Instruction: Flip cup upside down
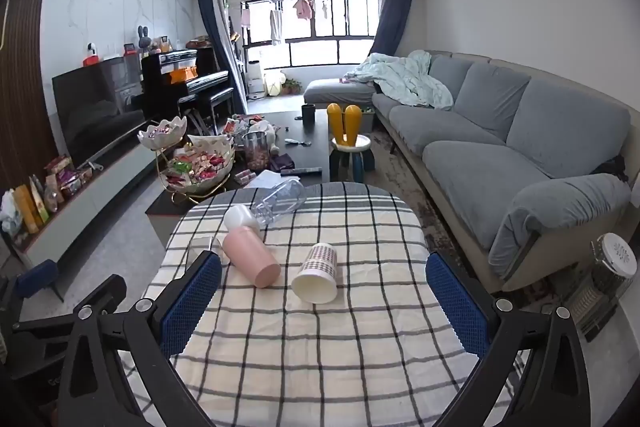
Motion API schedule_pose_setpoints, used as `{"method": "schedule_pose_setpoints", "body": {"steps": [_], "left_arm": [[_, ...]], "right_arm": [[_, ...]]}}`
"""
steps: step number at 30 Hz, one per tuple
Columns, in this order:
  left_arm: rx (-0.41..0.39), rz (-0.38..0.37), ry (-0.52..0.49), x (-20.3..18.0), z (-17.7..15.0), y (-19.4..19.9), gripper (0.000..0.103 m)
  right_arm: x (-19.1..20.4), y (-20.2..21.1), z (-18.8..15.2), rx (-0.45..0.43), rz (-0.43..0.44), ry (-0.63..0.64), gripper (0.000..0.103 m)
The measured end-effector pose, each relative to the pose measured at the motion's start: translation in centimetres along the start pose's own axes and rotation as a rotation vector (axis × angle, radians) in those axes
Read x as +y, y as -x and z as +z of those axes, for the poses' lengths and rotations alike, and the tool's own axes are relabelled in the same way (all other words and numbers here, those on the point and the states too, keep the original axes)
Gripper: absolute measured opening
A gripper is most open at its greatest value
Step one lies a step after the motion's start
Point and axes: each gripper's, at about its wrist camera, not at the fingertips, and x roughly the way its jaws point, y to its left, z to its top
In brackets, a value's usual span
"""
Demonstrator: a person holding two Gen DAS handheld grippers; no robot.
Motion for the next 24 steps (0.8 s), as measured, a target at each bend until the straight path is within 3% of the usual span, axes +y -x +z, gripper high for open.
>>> {"method": "schedule_pose_setpoints", "body": {"steps": [24], "left_arm": [[0.002, -0.005, -0.002, 0.57, 0.31, 0.40, 0.103]], "right_arm": [[0.08, -0.19, -0.03, 0.015, 0.001, 0.001, 0.103]]}}
